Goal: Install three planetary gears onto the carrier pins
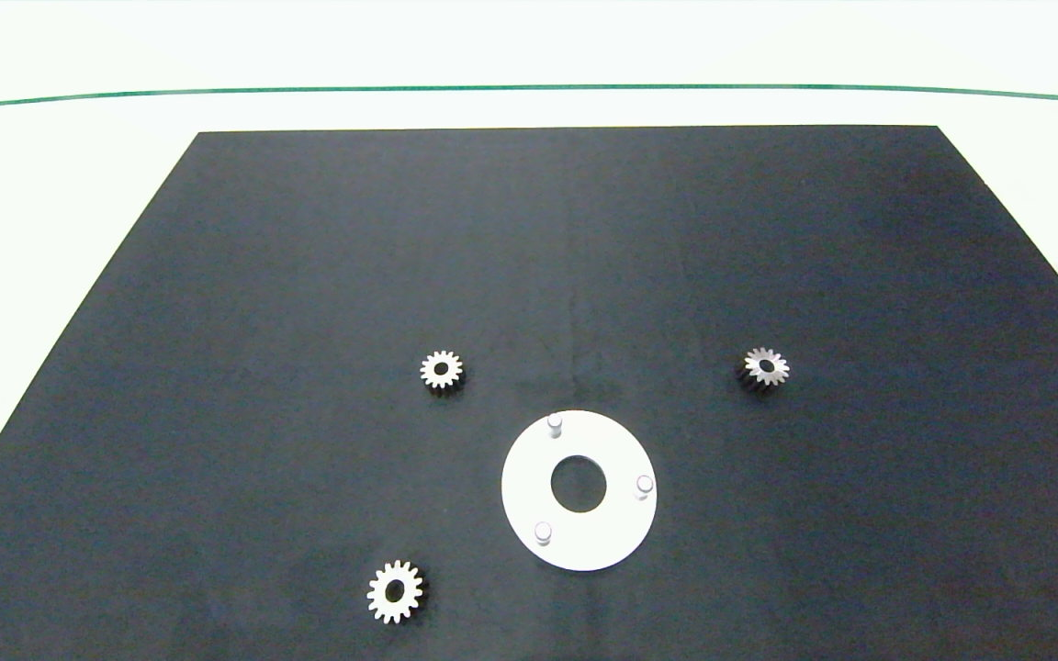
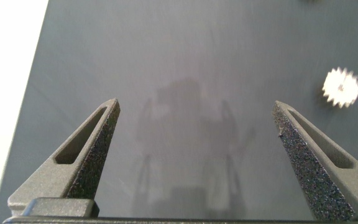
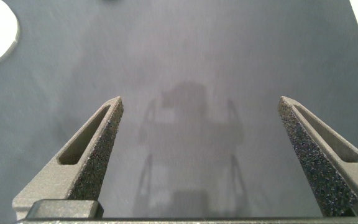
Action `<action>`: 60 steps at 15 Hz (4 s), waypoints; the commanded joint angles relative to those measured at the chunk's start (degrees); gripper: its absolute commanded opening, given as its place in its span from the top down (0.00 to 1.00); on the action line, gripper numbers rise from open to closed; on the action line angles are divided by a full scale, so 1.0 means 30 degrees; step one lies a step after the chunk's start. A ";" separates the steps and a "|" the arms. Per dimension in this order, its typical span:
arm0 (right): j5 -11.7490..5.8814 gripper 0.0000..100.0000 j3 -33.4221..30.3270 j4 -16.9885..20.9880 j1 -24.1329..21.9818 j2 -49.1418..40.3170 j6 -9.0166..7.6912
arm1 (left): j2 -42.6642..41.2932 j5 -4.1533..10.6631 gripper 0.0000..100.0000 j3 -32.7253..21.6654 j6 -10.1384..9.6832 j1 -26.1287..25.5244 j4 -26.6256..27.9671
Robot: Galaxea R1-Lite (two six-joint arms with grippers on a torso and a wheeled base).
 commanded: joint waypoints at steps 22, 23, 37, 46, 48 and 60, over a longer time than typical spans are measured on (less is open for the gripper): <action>0.1289 0.00 -1.9507 0.3524 0.4782 2.6233 -0.6363 | 1.7477 0.1476 0.00 -1.9172 0.0441 -0.0386 1.2059; 0.1289 0.00 -2.0591 0.4638 0.5017 2.6613 -0.6392 | 1.7448 0.1476 0.00 -1.9172 0.0441 -0.0386 1.2059; 0.0381 0.00 -2.3287 0.6601 0.5339 3.0569 -0.7007 | 1.6949 0.1535 0.00 -1.9230 0.0471 -0.1118 1.2586; 0.0381 0.06 -2.3462 0.6483 0.5339 3.1535 -0.7037 | 1.6627 0.1535 0.00 -1.9230 0.0558 -0.1206 1.2586; 0.0381 0.09 -2.3462 0.6483 0.5339 3.1565 -0.7037 | 1.6627 0.1535 0.00 -1.9230 0.0529 -0.1206 1.2586; 0.0381 0.33 -2.3345 0.6542 0.5368 3.1535 -0.7095 | 1.6627 0.1535 0.00 -1.9201 0.0558 -0.1206 1.2557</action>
